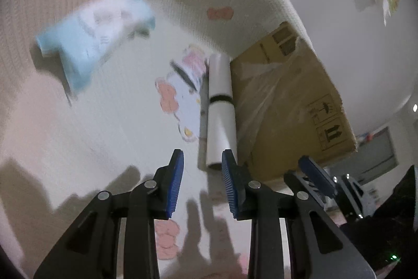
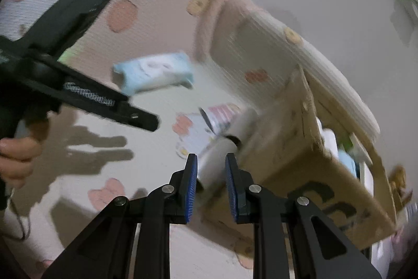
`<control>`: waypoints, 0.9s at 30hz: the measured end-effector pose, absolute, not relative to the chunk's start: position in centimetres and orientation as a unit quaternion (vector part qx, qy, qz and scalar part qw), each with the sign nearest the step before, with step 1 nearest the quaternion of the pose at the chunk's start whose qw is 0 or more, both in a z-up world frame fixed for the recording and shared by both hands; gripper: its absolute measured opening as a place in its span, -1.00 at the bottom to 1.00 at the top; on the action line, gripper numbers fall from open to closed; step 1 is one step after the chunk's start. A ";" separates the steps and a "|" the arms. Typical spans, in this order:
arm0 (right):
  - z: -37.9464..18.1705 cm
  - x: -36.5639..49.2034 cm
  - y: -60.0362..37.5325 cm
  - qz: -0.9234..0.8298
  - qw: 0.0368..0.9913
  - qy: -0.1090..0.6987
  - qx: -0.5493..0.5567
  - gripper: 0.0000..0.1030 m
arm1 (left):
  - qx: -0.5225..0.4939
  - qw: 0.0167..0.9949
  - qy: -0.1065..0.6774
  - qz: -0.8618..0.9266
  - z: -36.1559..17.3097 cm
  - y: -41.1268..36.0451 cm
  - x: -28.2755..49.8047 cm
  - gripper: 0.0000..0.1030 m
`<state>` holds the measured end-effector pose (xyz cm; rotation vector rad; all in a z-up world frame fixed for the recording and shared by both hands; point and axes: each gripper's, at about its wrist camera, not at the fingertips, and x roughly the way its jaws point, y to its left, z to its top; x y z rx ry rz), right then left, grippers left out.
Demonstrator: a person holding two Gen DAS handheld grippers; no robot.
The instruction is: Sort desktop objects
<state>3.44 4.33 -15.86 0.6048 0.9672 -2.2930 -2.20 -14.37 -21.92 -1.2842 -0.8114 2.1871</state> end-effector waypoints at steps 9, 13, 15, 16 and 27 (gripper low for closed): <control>-19.5 3.6 4.4 -0.839 0.288 0.401 0.227 -0.66 | -0.512 0.282 -0.340 0.736 -25.5 -11.2 -3.6 -0.37; -21.0 2.5 5.0 -0.845 0.275 0.387 0.248 -0.66 | -0.525 0.284 -0.361 0.717 -26.8 -10.4 -4.6 -0.34; -21.6 2.0 5.2 -0.846 0.273 0.377 0.261 -0.66 | -0.529 0.276 -0.366 0.714 -27.1 -10.2 -5.0 -0.20; -21.8 1.7 5.2 -0.846 0.268 0.377 0.265 -0.66 | -0.530 0.272 -0.366 0.715 -27.2 -10.1 -5.2 -0.10; -22.1 0.7 4.5 -0.850 0.265 0.374 0.260 -0.66 | -0.554 0.281 -0.345 0.704 -27.3 -8.2 -7.5 0.09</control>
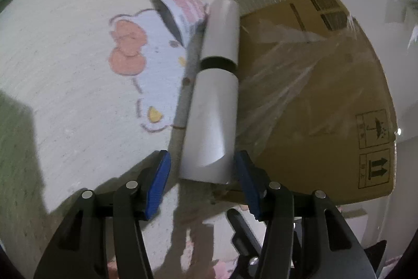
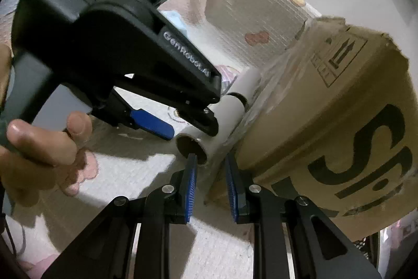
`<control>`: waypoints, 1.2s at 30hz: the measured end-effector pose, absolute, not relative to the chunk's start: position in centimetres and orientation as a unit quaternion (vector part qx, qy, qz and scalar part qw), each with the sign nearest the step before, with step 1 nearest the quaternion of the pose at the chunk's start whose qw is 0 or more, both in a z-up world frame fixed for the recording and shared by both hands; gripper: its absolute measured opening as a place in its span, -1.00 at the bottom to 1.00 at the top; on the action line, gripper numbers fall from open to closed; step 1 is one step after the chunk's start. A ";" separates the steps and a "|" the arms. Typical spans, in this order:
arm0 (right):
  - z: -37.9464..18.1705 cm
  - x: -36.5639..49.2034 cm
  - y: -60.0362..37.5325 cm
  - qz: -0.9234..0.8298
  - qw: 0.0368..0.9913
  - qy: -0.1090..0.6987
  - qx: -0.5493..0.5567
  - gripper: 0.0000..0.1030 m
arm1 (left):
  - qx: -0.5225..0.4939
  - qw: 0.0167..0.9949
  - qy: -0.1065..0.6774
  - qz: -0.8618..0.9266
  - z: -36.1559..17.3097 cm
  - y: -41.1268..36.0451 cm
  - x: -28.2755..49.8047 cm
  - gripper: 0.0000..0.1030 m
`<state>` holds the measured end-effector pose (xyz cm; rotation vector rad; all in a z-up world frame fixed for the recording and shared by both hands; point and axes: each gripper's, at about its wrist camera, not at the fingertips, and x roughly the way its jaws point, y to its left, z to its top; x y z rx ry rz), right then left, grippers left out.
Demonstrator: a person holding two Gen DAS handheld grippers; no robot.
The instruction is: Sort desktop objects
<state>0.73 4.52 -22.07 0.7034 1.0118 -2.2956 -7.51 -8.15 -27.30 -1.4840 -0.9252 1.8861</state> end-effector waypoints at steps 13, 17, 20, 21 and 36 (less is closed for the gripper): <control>-22.1 -0.3 4.5 -0.837 0.318 0.336 0.293 -0.66 | -0.546 0.231 -0.404 0.697 -27.4 -12.0 -4.4 -0.10; -22.4 -0.4 4.4 -0.821 0.362 0.299 0.325 -0.66 | -0.538 0.206 -0.423 0.699 -27.2 -14.1 -2.6 -0.10; -22.5 -0.2 4.4 -0.807 0.399 0.260 0.350 -0.66 | -0.533 0.188 -0.433 0.703 -26.7 -15.1 -1.3 -0.10; -22.7 0.4 4.4 -0.803 0.406 0.255 0.355 -0.66 | -0.532 0.181 -0.428 0.708 -26.5 -15.4 -1.0 -0.10; -23.0 0.3 1.6 -0.740 0.496 0.227 0.394 -0.64 | -0.518 0.115 -0.406 0.744 -25.1 -17.9 1.3 -0.11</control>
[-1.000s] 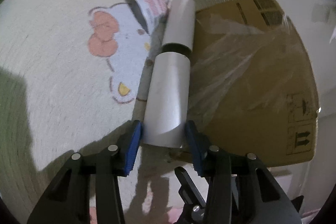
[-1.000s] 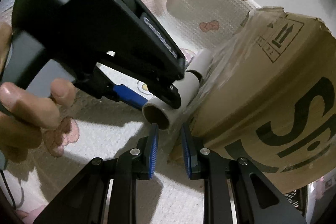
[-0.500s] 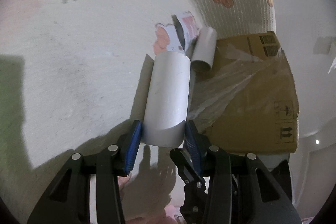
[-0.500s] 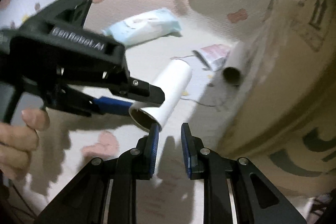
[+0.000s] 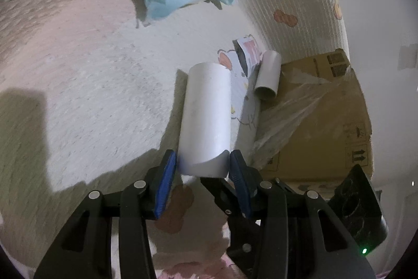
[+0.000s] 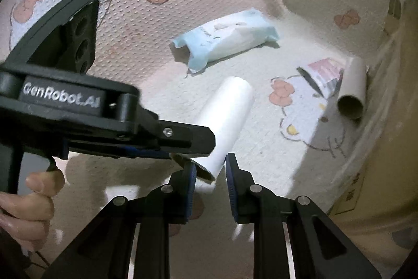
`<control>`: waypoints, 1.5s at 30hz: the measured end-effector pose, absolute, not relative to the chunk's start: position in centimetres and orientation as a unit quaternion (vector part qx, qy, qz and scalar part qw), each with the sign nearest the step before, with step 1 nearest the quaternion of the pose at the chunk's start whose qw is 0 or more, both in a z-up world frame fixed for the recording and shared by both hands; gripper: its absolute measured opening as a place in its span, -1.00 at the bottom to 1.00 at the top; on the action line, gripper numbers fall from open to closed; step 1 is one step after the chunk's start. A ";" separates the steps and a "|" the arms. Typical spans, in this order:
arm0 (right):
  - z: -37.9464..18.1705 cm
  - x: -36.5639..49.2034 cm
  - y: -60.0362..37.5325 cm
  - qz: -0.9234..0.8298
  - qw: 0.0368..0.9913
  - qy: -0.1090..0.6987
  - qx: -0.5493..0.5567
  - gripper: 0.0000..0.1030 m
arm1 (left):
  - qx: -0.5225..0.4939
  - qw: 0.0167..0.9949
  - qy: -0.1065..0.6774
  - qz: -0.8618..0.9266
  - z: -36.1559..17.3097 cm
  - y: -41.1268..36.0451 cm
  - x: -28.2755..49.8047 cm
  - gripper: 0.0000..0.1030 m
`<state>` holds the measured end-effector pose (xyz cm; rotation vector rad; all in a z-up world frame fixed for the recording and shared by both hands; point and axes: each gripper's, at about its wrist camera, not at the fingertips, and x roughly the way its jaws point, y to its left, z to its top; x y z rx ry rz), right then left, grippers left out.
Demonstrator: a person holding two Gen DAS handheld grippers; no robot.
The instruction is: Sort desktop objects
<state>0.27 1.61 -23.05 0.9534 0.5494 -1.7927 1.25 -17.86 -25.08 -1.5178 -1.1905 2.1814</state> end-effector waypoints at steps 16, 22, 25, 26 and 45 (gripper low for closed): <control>-18.4 -1.4 1.7 -0.756 0.492 0.170 0.396 -0.64 | -0.465 0.097 -0.298 0.828 -19.2 -18.5 1.0 -0.08; -20.5 -1.9 0.1 -0.753 0.463 0.208 0.420 -0.64 | -0.470 0.123 -0.339 0.806 -20.5 -17.9 -0.3 -0.08; -21.5 -2.6 0.3 -0.753 0.446 0.199 0.441 -0.60 | -0.481 0.130 -0.356 0.791 -21.4 -17.7 -0.9 -0.08; -21.7 -2.8 0.5 -0.752 0.447 0.187 0.448 -0.53 | -0.487 0.131 -0.360 0.785 -21.8 -17.6 -1.1 -0.08; -24.8 -3.4 0.1 -0.706 0.453 0.143 0.525 -0.07 | -0.519 0.131 -0.373 0.758 -24.5 -16.1 -1.0 -0.11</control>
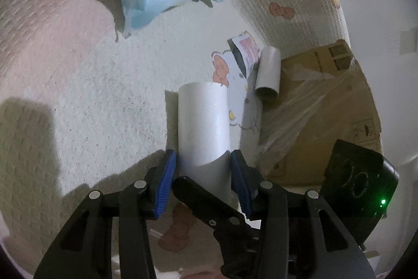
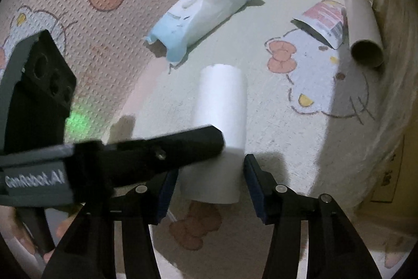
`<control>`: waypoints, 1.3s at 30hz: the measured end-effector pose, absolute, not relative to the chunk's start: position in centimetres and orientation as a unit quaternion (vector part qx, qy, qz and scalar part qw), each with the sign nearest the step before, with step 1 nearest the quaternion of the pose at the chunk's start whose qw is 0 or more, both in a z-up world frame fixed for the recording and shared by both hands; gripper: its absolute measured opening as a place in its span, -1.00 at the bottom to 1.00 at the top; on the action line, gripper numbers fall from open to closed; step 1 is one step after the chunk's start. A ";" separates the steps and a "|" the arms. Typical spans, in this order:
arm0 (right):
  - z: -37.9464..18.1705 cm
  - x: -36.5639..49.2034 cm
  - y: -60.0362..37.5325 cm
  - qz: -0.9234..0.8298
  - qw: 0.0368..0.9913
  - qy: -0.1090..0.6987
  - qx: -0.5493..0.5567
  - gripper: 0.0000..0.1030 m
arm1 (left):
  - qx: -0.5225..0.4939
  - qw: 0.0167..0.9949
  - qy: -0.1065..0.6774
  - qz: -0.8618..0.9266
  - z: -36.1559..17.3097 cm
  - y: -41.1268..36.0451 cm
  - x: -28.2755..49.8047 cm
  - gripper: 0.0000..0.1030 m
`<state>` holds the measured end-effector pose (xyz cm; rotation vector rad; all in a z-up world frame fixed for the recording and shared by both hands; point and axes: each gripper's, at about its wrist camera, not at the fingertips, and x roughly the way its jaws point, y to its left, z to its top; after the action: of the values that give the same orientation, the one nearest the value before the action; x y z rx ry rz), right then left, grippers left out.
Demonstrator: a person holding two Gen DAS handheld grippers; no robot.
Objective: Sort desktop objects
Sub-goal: 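Close the right gripper on the white roll and lift it, then carry the white roll in the right gripper over the cardboard box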
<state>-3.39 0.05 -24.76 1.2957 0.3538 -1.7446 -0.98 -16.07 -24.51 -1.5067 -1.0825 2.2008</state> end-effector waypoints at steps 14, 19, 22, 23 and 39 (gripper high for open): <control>-20.1 -2.5 -0.2 -0.714 0.491 0.131 0.482 -0.09 | -0.474 0.115 -0.339 0.804 -18.8 -16.2 -0.1 -0.17; -16.8 -2.0 0.0 -0.720 0.513 0.116 0.453 -0.09 | -0.438 0.110 -0.296 0.841 -14.5 -15.4 0.6 -0.17; -14.5 -1.7 0.4 -0.727 0.524 0.110 0.429 -0.09 | -0.413 0.111 -0.281 0.859 -12.0 -14.9 1.2 -0.17; -13.7 -1.6 0.5 -0.730 0.527 0.107 0.422 -0.09 | -0.402 0.113 -0.278 0.865 -11.0 -14.8 1.3 -0.17; -5.3 -4.2 3.3 -0.780 0.520 0.085 0.337 -0.09 | -0.341 0.183 -0.191 0.902 -3.3 -10.0 -1.7 -0.17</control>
<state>-4.19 3.34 -5.26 0.8091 0.2026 -1.8702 -1.72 -9.96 -3.28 -0.9608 -0.5384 2.5463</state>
